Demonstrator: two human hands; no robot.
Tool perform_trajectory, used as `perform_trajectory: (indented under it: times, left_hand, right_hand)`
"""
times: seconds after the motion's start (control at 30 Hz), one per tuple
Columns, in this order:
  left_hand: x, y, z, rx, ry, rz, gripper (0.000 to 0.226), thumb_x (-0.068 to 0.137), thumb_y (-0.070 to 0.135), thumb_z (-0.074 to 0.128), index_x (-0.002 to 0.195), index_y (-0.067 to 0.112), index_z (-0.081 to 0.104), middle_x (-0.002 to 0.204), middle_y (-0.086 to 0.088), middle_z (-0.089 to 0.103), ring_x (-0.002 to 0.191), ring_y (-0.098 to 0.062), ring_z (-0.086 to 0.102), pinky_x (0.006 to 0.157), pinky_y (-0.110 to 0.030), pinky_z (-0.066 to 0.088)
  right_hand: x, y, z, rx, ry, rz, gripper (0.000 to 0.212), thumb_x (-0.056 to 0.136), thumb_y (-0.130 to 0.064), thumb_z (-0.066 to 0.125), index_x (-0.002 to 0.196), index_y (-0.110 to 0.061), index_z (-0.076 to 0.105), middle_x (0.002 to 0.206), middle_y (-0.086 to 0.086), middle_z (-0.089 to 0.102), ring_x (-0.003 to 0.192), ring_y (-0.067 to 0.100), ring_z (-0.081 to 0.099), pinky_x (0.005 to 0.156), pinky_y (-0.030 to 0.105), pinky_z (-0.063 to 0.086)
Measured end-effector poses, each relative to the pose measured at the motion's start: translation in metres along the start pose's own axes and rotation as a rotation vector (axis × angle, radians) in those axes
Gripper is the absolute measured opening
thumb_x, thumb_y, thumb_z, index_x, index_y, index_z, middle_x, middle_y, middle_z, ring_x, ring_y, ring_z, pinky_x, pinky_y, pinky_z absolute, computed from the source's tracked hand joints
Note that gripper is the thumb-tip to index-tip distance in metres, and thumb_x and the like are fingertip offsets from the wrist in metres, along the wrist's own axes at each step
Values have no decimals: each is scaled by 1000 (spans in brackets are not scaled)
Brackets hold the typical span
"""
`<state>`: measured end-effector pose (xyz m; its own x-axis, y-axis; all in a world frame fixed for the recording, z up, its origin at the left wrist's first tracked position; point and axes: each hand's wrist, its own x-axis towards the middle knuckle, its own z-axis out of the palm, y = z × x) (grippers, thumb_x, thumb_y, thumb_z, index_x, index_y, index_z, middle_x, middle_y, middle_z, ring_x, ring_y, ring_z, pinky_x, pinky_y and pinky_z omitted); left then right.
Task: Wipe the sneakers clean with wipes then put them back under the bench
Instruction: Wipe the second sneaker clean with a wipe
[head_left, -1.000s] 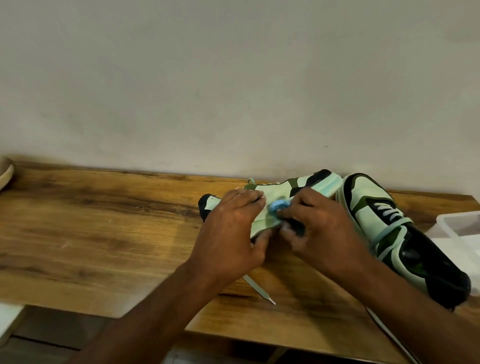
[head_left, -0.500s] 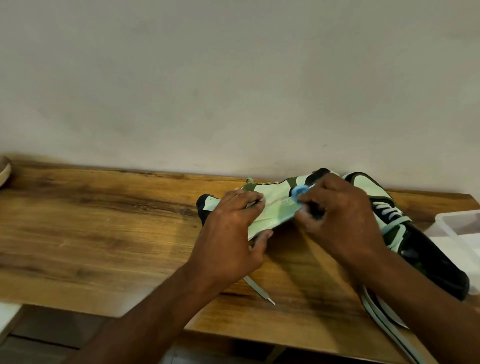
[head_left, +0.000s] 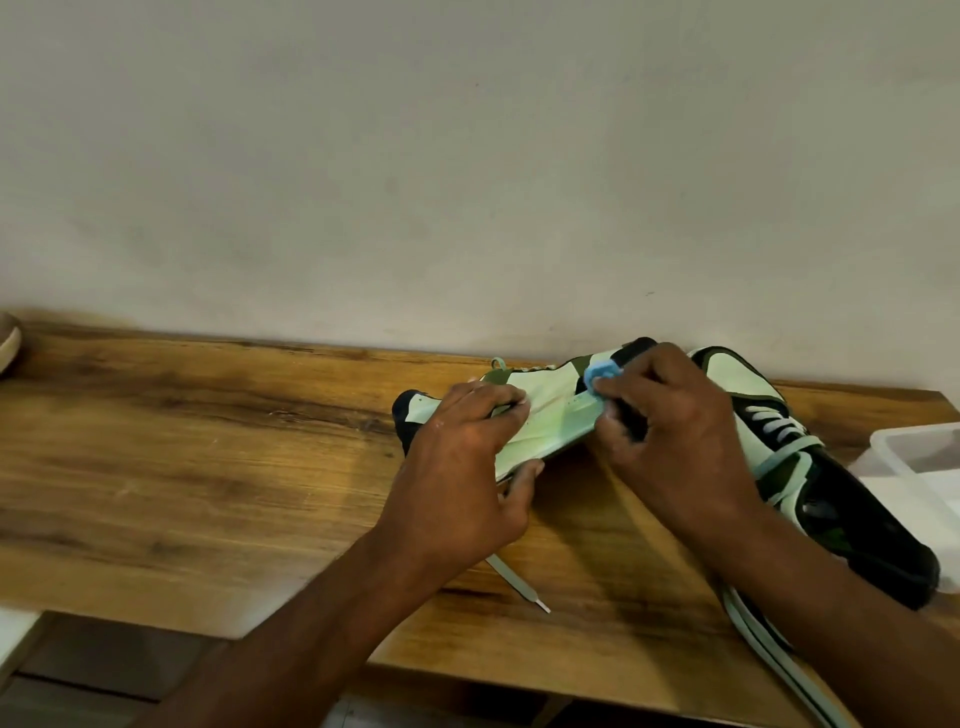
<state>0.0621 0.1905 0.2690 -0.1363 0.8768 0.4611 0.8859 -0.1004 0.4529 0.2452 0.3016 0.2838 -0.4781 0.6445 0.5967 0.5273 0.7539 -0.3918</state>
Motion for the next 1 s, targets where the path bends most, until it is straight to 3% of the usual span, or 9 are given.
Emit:
perform_trajectory:
  times: [0.17,0.27,0.37,0.5,0.6,0.7,0.8,0.9,1.0]
  left_hand:
    - [1,-3,-2,-6,-23,20,56,78,24,74,132,11,71,133,1,67,129,-16,55,112,-28,44]
    - [1,-2,-2,-10,-4,10,55,79,29,77,130,10,72,131,1,68,127,-16,56,109,-26,42]
    - [-2,0,1,1,-2,24,55,80,31,78,130,9,72,131,1,68,128,-17,56,109,-26,43]
    - [-1,-2,2,8,0,34,55,81,30,77,131,9,72,132,0,68,129,-18,56,113,-30,43]
    - [-1,-3,1,0,-4,40,54,81,30,76,131,9,71,132,1,68,128,-18,56,111,-30,45]
    - [-1,-2,1,8,7,31,55,81,32,76,131,9,72,132,1,68,129,-17,56,112,-28,42]
    - [-1,-2,2,7,9,30,55,80,31,77,131,9,72,132,1,68,129,-17,56,115,-28,39]
    - [-1,-4,1,-16,6,27,55,79,29,80,131,10,72,131,2,68,128,-14,55,113,-25,41]
    - [0,-5,0,-37,6,16,55,79,30,79,131,12,72,131,5,68,128,-12,55,111,-16,38]
  right_hand:
    - [-20,-28,13,19,-224,-190,36,79,-4,81,114,-3,75,102,9,61,83,22,61,68,33,60]
    - [-9,-10,3,29,-110,-108,22,78,-7,81,100,-7,78,94,3,60,76,14,57,62,31,55]
    - [2,10,-4,-15,65,20,25,80,0,76,105,-6,79,98,5,61,80,11,56,69,24,48]
    - [-8,-6,7,4,-61,-69,36,82,1,74,118,-5,75,108,9,61,92,20,61,75,33,58]
    - [-10,-10,4,64,-199,-201,25,79,-7,81,104,-7,79,99,4,62,83,16,61,67,31,58]
    - [-1,6,-6,84,-65,-150,14,76,-2,81,89,-8,79,89,1,61,74,14,60,60,34,55]
    - [2,11,-3,43,33,-55,25,78,2,79,101,-7,80,98,5,64,85,17,62,70,34,58]
    - [-5,1,5,38,-87,-145,34,80,2,77,112,-7,78,106,7,63,95,19,62,81,31,58]
    - [-7,0,2,44,-138,-213,22,78,-3,79,100,-8,80,98,4,62,87,17,61,71,30,56]
